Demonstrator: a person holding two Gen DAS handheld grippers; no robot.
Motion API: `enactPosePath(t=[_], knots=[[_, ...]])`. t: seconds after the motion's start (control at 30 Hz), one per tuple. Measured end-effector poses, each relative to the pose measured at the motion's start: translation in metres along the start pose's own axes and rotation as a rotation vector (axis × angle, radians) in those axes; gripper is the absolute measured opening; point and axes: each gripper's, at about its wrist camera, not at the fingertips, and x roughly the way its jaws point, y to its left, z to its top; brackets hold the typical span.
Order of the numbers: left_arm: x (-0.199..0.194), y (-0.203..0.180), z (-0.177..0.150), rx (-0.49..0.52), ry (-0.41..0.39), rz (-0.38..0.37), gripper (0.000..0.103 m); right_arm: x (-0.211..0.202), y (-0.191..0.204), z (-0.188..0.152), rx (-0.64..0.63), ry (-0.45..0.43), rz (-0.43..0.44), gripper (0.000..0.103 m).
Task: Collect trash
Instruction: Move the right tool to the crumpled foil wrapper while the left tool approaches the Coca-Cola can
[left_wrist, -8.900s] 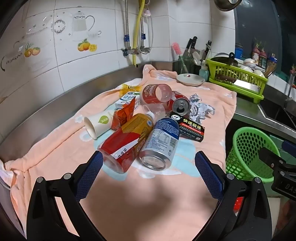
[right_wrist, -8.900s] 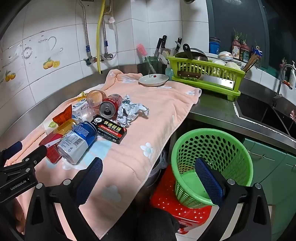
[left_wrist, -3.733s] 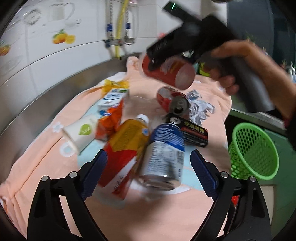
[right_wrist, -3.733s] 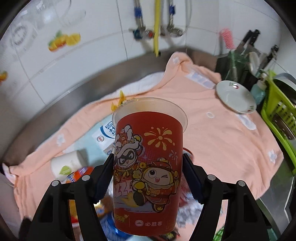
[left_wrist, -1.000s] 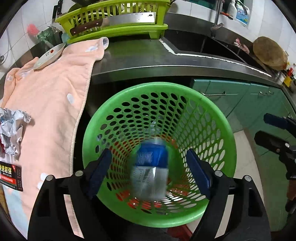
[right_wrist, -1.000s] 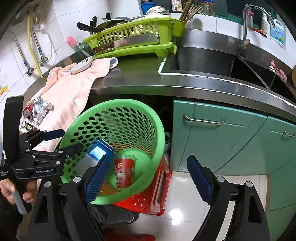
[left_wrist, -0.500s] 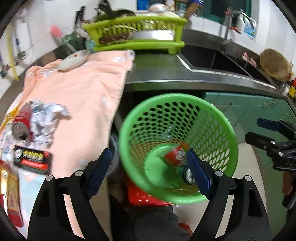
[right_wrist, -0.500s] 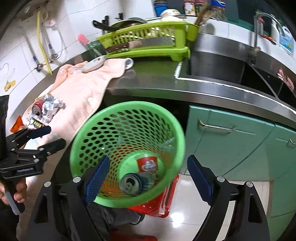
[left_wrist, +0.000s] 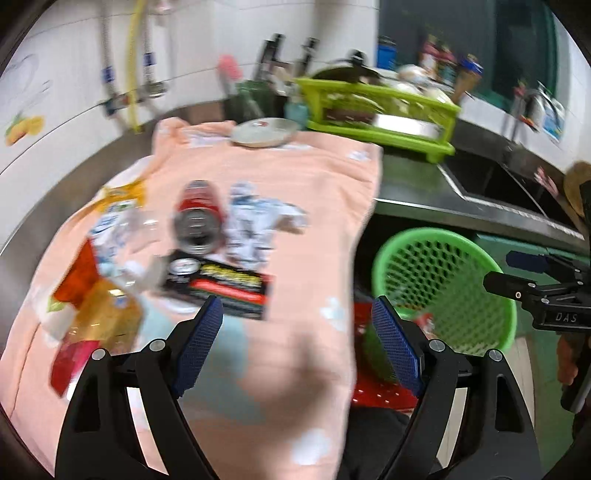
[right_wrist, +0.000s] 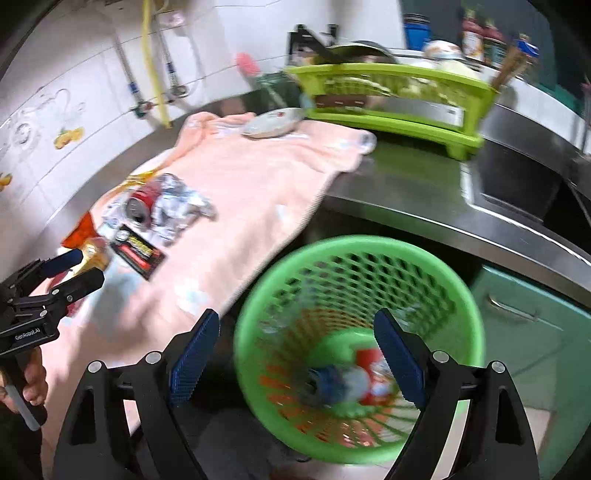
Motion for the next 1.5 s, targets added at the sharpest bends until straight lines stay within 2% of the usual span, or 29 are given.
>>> enactPosePath(t=[0.33, 0.53, 0.6, 0.8, 1.0, 1.13, 1.37, 1.5], knots=[[-0.022, 0.073, 0.003, -0.109, -0.047, 0.100, 0.082, 0.047, 0.062, 0.049, -0.085, 0.019, 0.144, 0.082], [-0.023, 0.103, 0.008, -0.163, -0.050, 0.121, 0.082, 0.081, 0.092, 0.071, -0.157, 0.039, 0.210, 0.082], [-0.022, 0.109, 0.010, -0.172, -0.049, 0.126, 0.082, 0.095, 0.104, 0.078, -0.200, 0.042, 0.228, 0.086], [-0.011, 0.124, 0.022, -0.188, -0.040, 0.144, 0.082, 0.133, 0.125, 0.096, -0.302, 0.043, 0.226, 0.090], [0.000, 0.135, 0.041, -0.222, -0.039, 0.130, 0.082, 0.163, 0.130, 0.108, -0.322, 0.080, 0.265, 0.091], [0.010, 0.131, 0.059, -0.208, -0.040, 0.125, 0.082, 0.176, 0.131, 0.113, -0.335, 0.091, 0.273, 0.093], [0.041, 0.126, 0.088, -0.211, 0.009, 0.086, 0.082, 0.204, 0.131, 0.118, -0.342, 0.124, 0.268, 0.093], [0.069, 0.127, 0.103, -0.228, 0.064, 0.065, 0.082, 0.216, 0.123, 0.123, -0.305, 0.129, 0.258, 0.093]])
